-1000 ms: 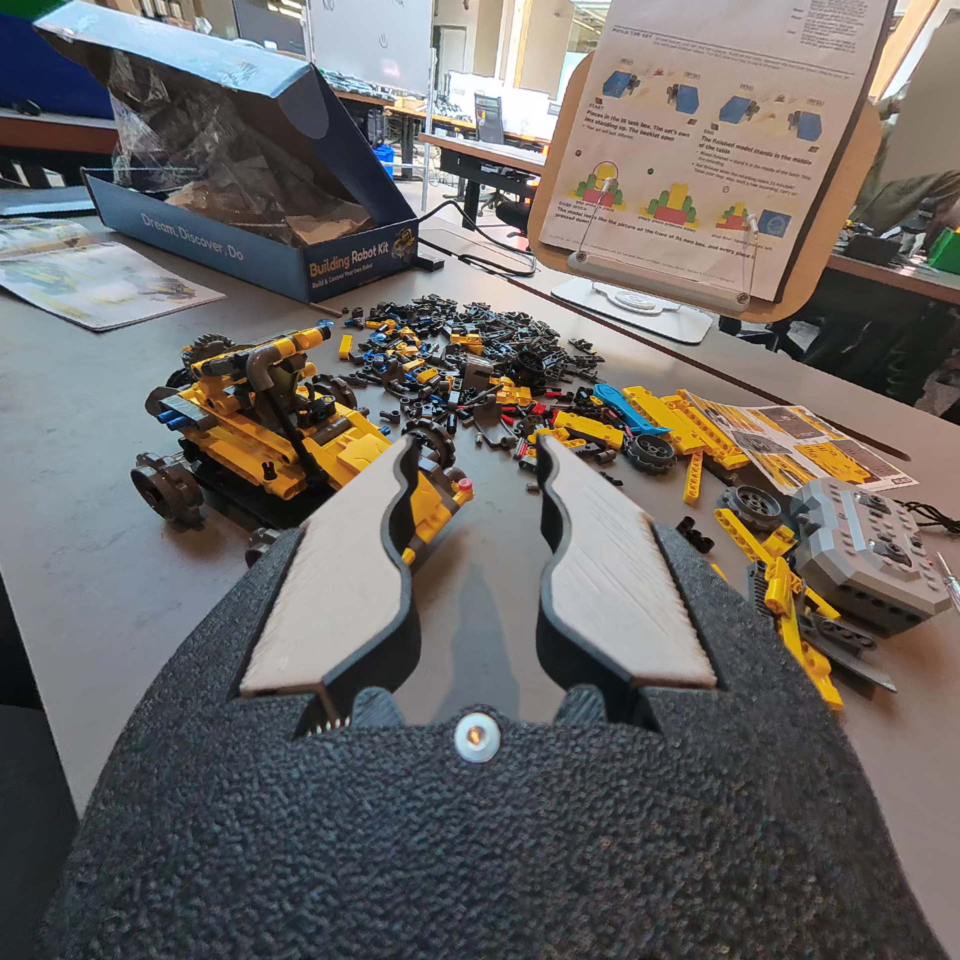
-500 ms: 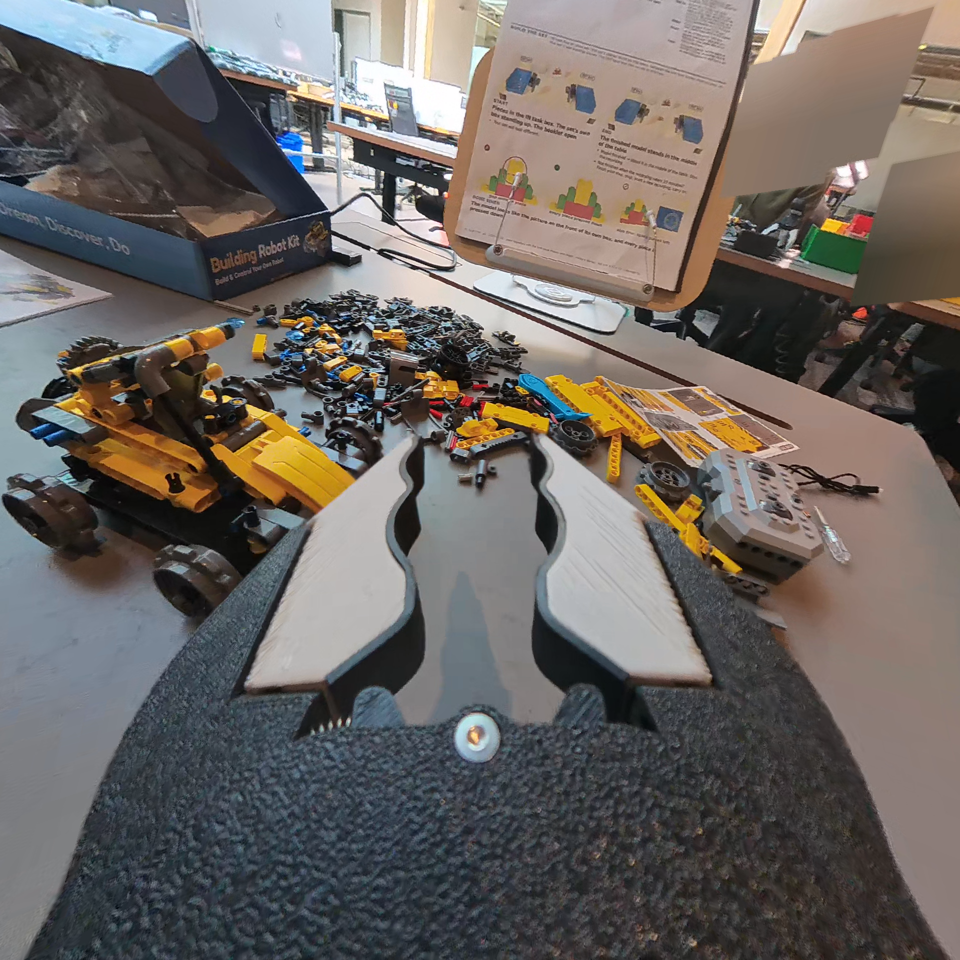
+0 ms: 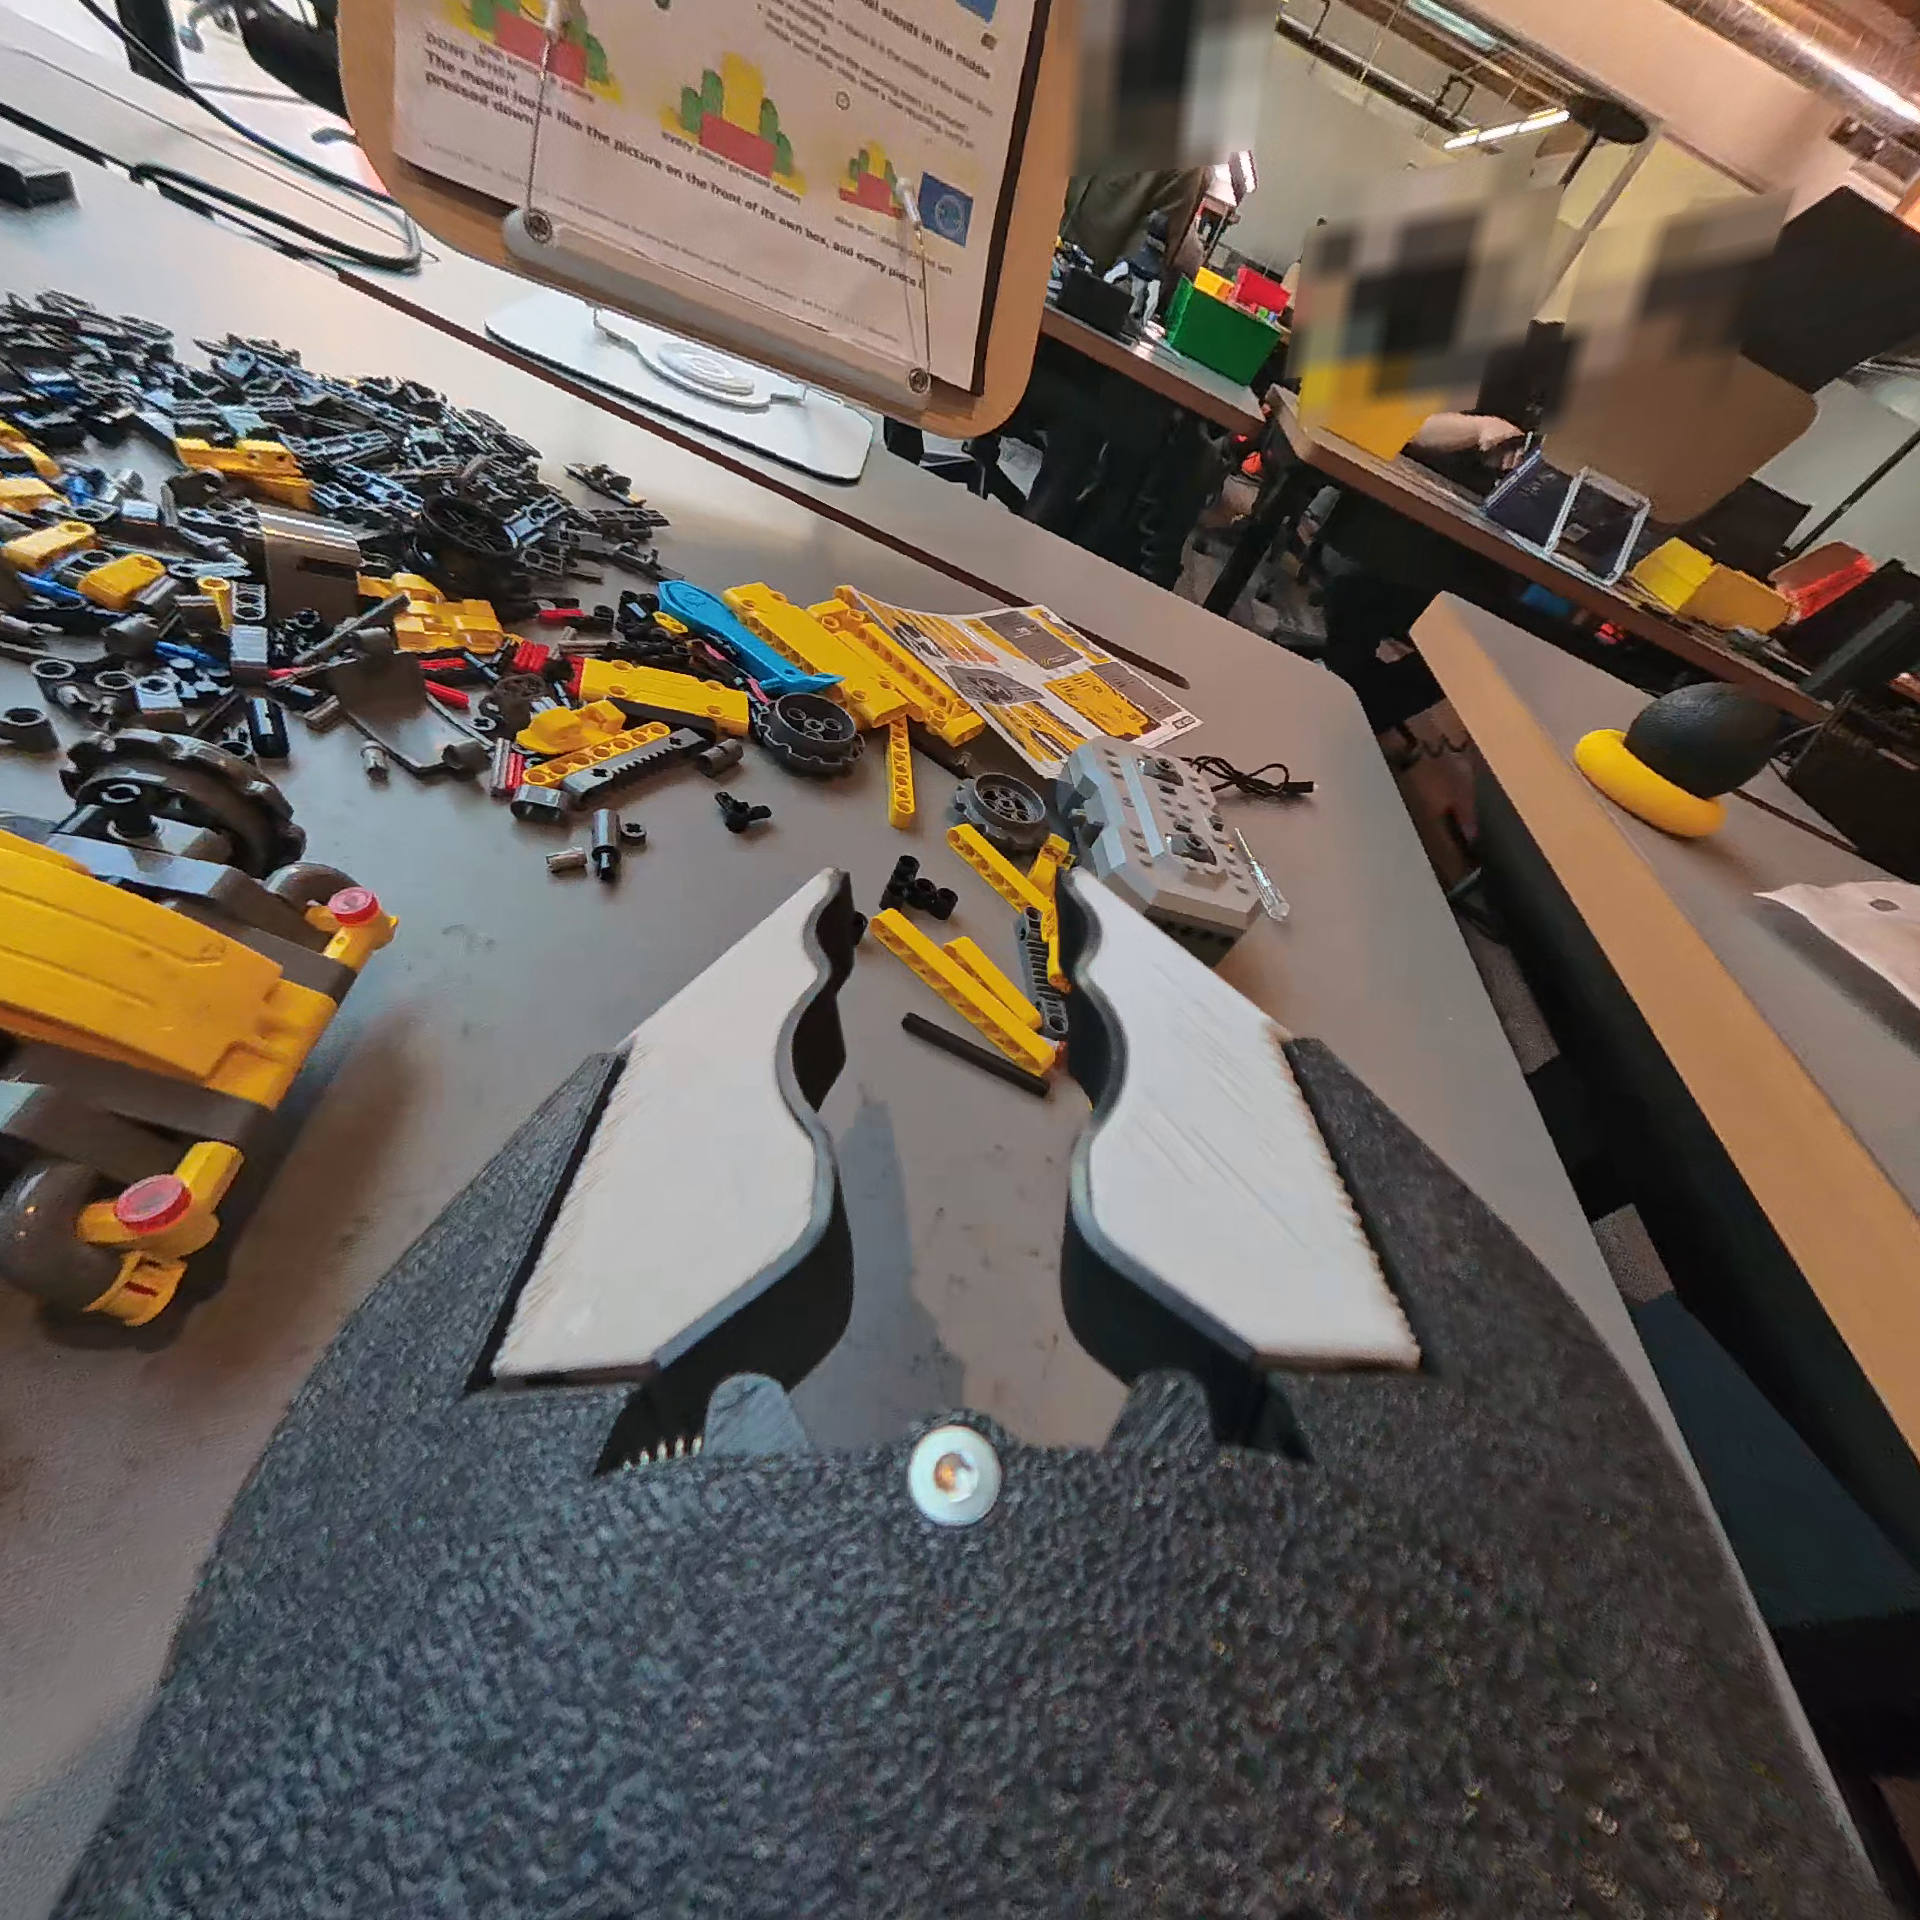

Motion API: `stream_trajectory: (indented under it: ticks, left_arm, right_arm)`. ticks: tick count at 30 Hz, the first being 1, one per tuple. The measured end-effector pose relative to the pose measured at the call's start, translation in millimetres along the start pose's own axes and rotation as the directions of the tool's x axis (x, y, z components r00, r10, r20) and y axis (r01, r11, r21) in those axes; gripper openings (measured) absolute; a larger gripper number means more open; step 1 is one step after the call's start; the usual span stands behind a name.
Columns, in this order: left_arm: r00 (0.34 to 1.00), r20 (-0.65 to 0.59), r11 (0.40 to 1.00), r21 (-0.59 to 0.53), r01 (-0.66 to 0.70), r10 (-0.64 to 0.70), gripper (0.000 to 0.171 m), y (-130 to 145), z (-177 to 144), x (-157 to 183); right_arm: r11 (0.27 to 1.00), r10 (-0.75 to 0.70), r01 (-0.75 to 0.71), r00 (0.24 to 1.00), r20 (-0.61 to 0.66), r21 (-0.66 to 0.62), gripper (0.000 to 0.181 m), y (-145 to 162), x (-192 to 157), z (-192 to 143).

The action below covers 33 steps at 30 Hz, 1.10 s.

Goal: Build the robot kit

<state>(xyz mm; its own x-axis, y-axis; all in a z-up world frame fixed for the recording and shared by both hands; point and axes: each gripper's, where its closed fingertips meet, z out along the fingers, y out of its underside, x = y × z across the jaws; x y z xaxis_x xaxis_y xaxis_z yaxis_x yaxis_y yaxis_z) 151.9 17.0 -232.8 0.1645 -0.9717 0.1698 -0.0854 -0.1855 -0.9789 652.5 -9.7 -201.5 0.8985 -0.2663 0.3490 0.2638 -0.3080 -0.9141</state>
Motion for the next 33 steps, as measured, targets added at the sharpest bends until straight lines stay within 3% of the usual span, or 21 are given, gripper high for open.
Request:
stream_trajectory:
  ticks: [2,7,14,33]
  left_arm:
    - [0.995,-0.068,0.997,-0.013,-0.079,0.078,0.019,-4.8,0.3,5.4]
    - [0.967,-0.197,0.985,-0.02,-0.17,0.162,0.019,-7.4,3.6,11.6]
    - [0.952,-0.249,0.973,-0.098,-0.209,0.18,0.019,5.5,10.4,16.3]
    - [0.901,-0.363,0.947,-0.118,-0.298,0.238,0.017,15.6,34.6,45.3]
  right_arm:
    - [1.0,0.015,-0.015,1.0,0.009,0.016,0.031,-1.9,0.5,-2.3]
    - [0.998,0.036,-0.032,0.997,-0.067,0.054,0.033,-6.7,15.6,-10.1]
    - [0.998,0.047,-0.045,0.998,-0.053,0.036,0.033,-2.6,15.6,-8.0]
    - [0.999,0.014,-0.012,0.999,-0.044,0.046,0.031,-4.8,11.3,-8.5]
